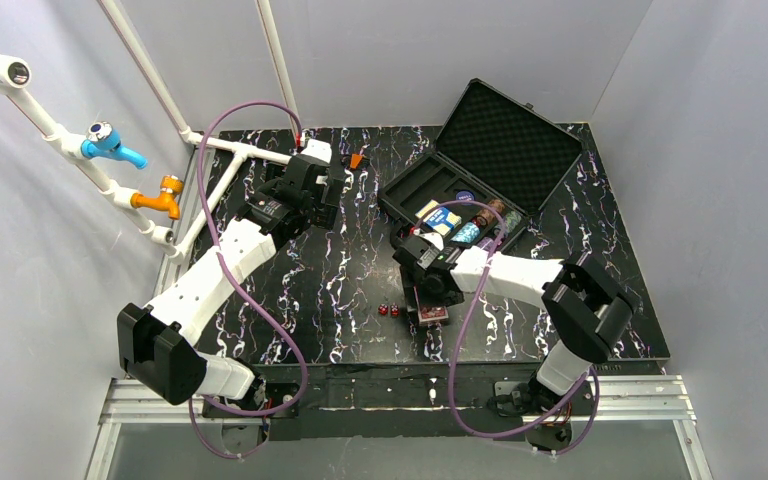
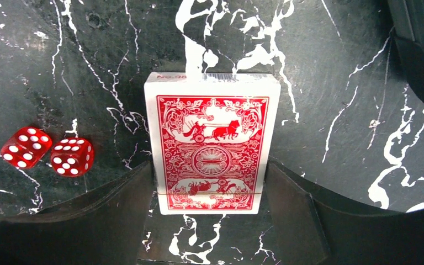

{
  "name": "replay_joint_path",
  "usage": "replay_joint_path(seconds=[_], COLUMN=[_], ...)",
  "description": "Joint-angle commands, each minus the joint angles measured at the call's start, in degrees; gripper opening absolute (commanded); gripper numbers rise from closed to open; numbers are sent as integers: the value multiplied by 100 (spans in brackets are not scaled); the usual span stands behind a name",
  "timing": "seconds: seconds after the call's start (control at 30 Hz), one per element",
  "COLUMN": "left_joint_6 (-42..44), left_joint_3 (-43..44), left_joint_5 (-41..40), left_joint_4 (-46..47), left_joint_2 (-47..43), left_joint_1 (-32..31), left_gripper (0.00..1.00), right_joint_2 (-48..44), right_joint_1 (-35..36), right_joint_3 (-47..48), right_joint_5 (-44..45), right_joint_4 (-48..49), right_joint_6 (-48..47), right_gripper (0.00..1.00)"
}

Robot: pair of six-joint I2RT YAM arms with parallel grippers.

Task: Pack up texas hold em set

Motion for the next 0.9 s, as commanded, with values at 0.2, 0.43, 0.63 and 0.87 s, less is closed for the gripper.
replay_joint_path(seconds=[0.2,0.43,0.63,0.87], left_joint_6=[21,21,21,25], left_joint_3=[-53,-57,-52,-44], left_joint_5=[-88,-85,-85,-77], left_joint_4=[-93,-93,-93,-93], left_joint_2=[-95,-109,-111,-91], left_joint_1=[25,24,24,25], left_gripper=[99,99,99,99], right_joint_2=[269,415,501,446], right_joint_1=[99,162,229,251], right_joint_3=[369,478,546,909], right_joint_5=[493,558,715,790], right_joint_4=[-275,-297,-408,-697], right_joint_6=[183,198,185,-288], right_gripper=[85,85,76,51])
